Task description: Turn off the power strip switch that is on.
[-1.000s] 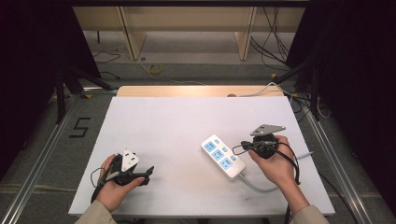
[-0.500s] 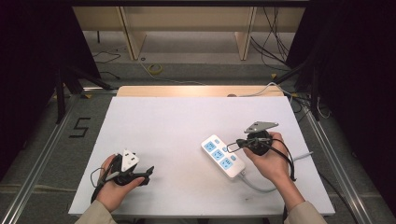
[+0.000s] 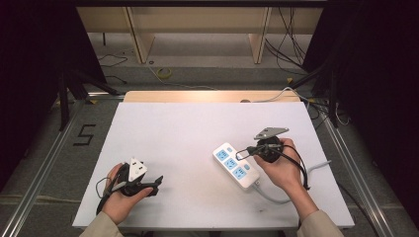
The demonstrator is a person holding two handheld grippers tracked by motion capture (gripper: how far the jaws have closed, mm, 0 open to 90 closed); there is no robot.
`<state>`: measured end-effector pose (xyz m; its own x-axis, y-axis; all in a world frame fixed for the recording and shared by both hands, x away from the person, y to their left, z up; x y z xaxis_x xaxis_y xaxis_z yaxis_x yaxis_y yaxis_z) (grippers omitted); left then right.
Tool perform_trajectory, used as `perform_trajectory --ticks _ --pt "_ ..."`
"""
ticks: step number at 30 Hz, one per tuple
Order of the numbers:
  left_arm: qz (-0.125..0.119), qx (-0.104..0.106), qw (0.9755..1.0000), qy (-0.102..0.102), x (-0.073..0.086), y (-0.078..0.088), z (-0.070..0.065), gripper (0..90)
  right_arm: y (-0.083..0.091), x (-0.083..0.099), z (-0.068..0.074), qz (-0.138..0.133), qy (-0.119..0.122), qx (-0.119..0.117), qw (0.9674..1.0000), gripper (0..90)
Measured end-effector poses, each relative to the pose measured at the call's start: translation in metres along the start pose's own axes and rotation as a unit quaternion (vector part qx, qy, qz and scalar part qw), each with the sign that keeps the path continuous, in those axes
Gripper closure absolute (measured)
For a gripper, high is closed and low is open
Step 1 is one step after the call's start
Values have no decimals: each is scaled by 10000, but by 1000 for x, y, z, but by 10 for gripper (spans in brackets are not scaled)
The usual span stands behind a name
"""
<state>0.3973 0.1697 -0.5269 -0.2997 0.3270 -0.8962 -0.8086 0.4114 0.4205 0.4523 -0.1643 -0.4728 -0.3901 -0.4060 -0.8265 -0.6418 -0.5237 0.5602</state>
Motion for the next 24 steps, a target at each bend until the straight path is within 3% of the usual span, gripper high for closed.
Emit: perform_trajectory --ticks 24 --pt "-3 11 10000 2 0 0 -1 168 -21 -10 6 185 79 -63 9998 900"
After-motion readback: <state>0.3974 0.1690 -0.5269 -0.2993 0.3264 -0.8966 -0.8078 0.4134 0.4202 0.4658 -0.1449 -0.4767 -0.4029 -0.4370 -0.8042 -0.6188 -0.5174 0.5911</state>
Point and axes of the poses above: each handheld gripper's, and its own axes: y roughly backward along the jaws, x roughly out of its underside, z roughly to its left, the point moved 9 cm from there along -y, roughly forward along the jaws, and after that the axes turned 12 degrees about -z, right-handed, at the moved point
